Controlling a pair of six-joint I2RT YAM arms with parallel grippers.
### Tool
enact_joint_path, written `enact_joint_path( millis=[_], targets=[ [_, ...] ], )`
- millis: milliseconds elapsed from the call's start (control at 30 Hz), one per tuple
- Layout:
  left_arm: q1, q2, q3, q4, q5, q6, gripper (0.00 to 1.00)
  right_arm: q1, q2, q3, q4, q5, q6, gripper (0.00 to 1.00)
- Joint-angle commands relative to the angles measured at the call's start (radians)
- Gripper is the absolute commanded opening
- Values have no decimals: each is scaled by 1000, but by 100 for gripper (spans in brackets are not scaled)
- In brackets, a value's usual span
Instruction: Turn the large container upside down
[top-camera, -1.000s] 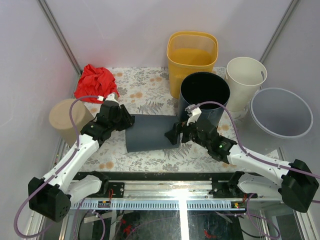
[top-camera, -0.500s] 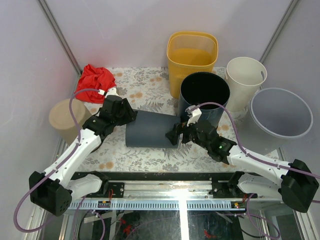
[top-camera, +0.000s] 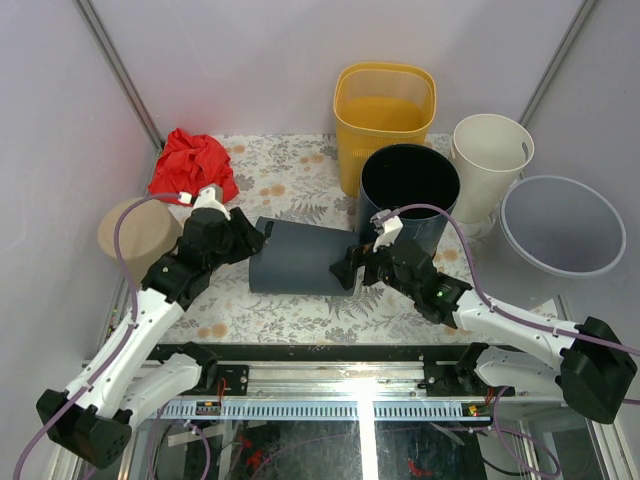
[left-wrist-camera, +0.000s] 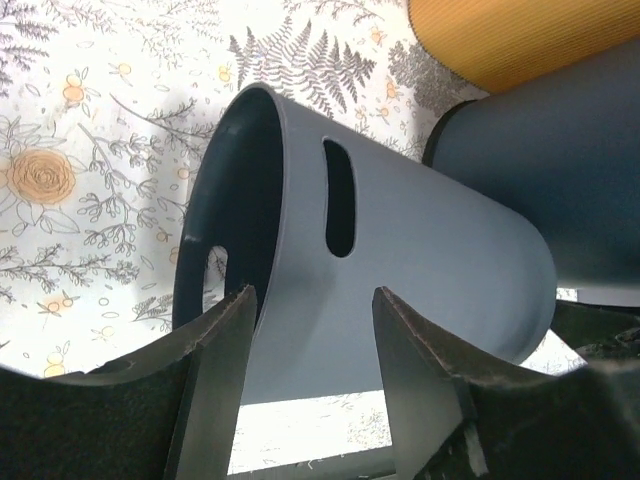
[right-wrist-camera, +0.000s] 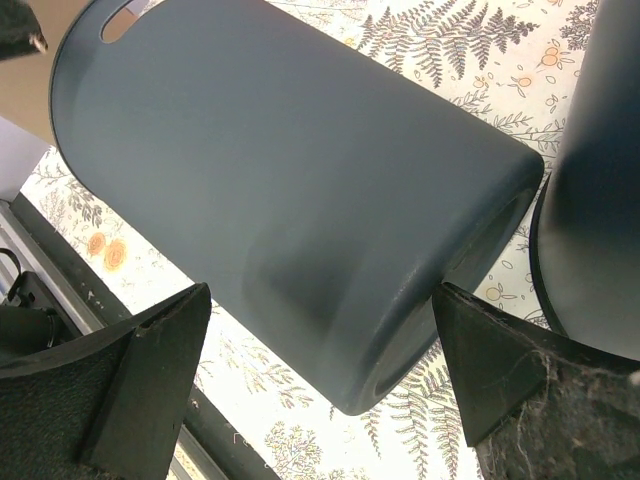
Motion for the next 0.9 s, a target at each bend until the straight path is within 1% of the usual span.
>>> enact_joint_path(
  millis=[0,100,500,567,733,867],
  targets=[
    [-5,-43,-64,21,24,-13,50,8,11,10,72,18,-13,99],
    [-6,-54,-90,1,-12,-13,50,8,12,10,73,18,-13,99],
    [-22,-162,-203,46,74,-70,50,8,42,31,76,7,-10,100],
    [-32,-162,-223,56,78,-77,49,9,48,35,76,5,-10,100],
    [-57,-161,-235,60,58,-88,42,8,54,55,67,-12,-5,100],
    [-62,-181,-218,50,52,-89,42,9,51,82,56,-37,-3,99]
  ],
)
